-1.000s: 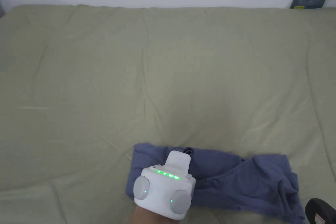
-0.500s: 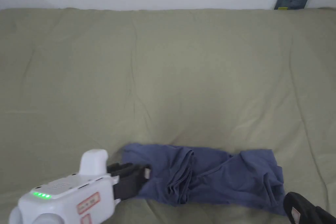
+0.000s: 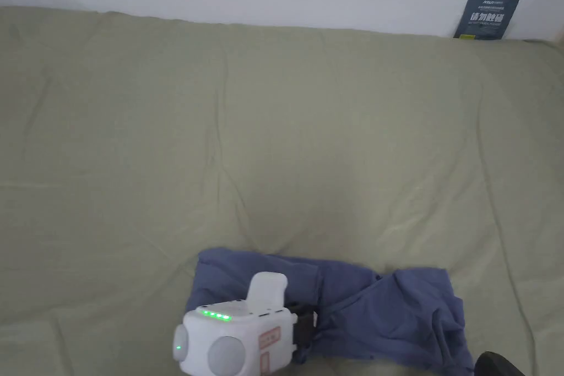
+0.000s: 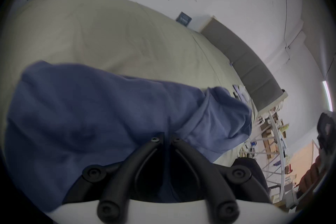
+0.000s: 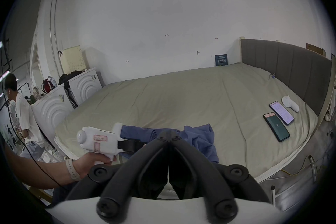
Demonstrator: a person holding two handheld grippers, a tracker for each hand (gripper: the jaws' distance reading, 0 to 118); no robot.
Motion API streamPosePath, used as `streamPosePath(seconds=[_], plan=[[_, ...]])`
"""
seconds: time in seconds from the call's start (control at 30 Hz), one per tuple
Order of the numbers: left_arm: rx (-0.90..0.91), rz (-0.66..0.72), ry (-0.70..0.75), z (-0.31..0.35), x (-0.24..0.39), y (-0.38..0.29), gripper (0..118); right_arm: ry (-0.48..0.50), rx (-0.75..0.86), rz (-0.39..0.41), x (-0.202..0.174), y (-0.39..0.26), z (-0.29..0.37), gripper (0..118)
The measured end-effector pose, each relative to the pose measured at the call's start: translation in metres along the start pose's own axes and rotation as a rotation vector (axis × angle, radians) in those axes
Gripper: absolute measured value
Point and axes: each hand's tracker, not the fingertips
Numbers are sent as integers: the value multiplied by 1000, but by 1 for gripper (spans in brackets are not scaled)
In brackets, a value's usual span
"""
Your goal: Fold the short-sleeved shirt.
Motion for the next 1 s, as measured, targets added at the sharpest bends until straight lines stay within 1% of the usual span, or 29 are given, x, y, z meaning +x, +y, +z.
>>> streamPosePath(seconds=[0.07, 0.13, 0.2, 0.3, 0.37, 0.47, 0.53, 0.63, 0.67, 0.73, 0.77, 0.8, 0.83, 0.87, 0.9, 0.93, 0.97, 1.0], plan=[[13, -70, 4, 2, 14, -1, 7, -7, 0, 1, 3, 0, 1, 0], [42, -161, 24, 21, 30, 0, 7, -11, -4, 3, 5, 0, 0, 0], [110, -211, 2, 56, 37, -2, 7, -7, 0, 5, 5, 0, 0, 0], [205, -246, 65, 110, 43, -15, 7, 11, 6, 3, 1, -1, -3, 0], [258, -215, 85, 147, 37, -27, 7, 32, 3, 0, -3, -3, -6, 0], [282, -219, 177, 182, 27, -43, 7, 62, 1, 16, -13, -4, -7, 0], [252, -198, 227, 189, 18, -44, 7, 76, -3, 24, -17, -6, -9, 0], [266, -159, 234, 192, -4, -38, 7, 86, -16, 29, -21, -7, -14, 0], [265, -120, 218, 193, -14, -34, 7, 86, -20, 32, -22, -7, -15, 0], [261, 11, 162, 195, -47, -25, 7, 87, -23, 30, -22, -6, -14, 0], [285, 69, 134, 199, -62, -22, 11, 89, -24, 29, -22, -5, -14, 0], [299, 103, 100, 202, -78, -17, 27, 86, -26, 32, -22, -5, -14, 0], [285, 127, 78, 204, -93, -11, 56, 80, -29, 38, -22, -5, -15, 0], [255, 151, 52, 203, -107, -4, 101, 73, -36, 43, -22, -6, -16, 0], [201, 196, -6, 200, -123, 2, 116, 68, -43, 43, -21, -7, -18, 0], [169, 240, -69, 198, -138, 4, 117, 66, -51, 38, -20, -7, -20, 0], [195, 274, -134, 196, -151, 5, 117, 64, -59, 34, -20, -8, -23, 0], [159, 325, -213, 189, -166, 7, 117, 60, -68, 32, -20, -8, -25, 0]])
